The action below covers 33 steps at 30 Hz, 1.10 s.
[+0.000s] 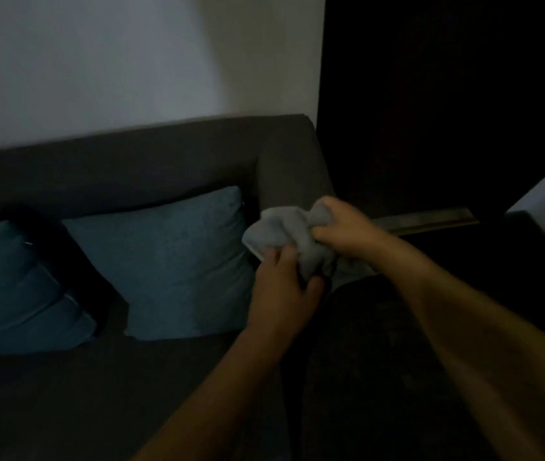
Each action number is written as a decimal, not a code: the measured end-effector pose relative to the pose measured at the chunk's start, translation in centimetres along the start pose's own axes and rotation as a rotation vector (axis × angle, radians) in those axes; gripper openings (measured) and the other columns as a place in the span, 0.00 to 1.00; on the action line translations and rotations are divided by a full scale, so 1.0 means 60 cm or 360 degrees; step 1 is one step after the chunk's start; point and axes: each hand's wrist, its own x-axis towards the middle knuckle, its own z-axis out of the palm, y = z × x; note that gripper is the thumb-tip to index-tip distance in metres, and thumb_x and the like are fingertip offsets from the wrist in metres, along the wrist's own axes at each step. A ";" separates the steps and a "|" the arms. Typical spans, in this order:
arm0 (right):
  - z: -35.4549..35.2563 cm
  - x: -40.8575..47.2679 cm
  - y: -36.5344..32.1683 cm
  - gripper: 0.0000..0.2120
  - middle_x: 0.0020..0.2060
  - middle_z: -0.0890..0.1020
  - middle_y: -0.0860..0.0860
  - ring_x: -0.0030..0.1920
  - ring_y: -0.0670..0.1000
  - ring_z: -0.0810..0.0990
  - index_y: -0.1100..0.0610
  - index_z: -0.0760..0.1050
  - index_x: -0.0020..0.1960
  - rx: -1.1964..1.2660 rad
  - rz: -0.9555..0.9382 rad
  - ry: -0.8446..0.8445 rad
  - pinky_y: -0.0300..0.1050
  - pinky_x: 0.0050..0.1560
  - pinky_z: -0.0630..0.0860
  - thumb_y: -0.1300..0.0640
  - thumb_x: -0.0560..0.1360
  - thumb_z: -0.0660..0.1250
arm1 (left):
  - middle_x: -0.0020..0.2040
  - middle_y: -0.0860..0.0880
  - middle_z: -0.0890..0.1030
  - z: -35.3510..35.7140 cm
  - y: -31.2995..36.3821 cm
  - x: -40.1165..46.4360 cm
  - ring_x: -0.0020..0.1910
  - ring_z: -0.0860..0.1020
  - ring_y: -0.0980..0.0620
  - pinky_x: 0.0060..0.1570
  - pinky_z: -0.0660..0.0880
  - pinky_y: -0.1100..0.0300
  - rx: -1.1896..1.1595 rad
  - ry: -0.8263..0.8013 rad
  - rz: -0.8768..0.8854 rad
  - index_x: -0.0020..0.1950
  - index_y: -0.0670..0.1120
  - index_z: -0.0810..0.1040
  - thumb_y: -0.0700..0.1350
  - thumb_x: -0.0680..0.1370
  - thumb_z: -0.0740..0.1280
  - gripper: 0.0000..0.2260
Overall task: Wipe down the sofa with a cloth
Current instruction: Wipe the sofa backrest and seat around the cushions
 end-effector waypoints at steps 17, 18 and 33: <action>0.115 -0.099 -0.047 0.16 0.63 0.71 0.53 0.68 0.53 0.66 0.45 0.74 0.61 -0.0493 -0.0011 -0.0305 0.47 0.67 0.64 0.56 0.74 0.63 | 0.54 0.41 0.79 -0.092 -0.008 -0.109 0.54 0.77 0.41 0.52 0.75 0.49 0.0023 -0.0576 -0.0192 0.57 0.41 0.76 0.45 0.76 0.65 0.12; 0.134 -0.101 -0.038 0.16 0.64 0.70 0.53 0.70 0.54 0.64 0.45 0.74 0.60 -0.0534 -0.0061 -0.0208 0.48 0.68 0.63 0.54 0.73 0.63 | 0.55 0.41 0.79 -0.084 -0.024 -0.113 0.55 0.77 0.42 0.54 0.75 0.49 -0.0006 -0.0588 -0.0288 0.57 0.41 0.75 0.46 0.76 0.65 0.13; 0.098 -0.132 -0.005 0.09 0.50 0.79 0.49 0.50 0.52 0.78 0.45 0.71 0.50 -0.0265 -0.0357 -0.0054 0.50 0.50 0.76 0.45 0.71 0.64 | 0.58 0.41 0.77 -0.021 0.002 -0.134 0.56 0.76 0.41 0.56 0.74 0.48 0.0096 -0.0295 -0.0581 0.67 0.42 0.67 0.46 0.77 0.63 0.20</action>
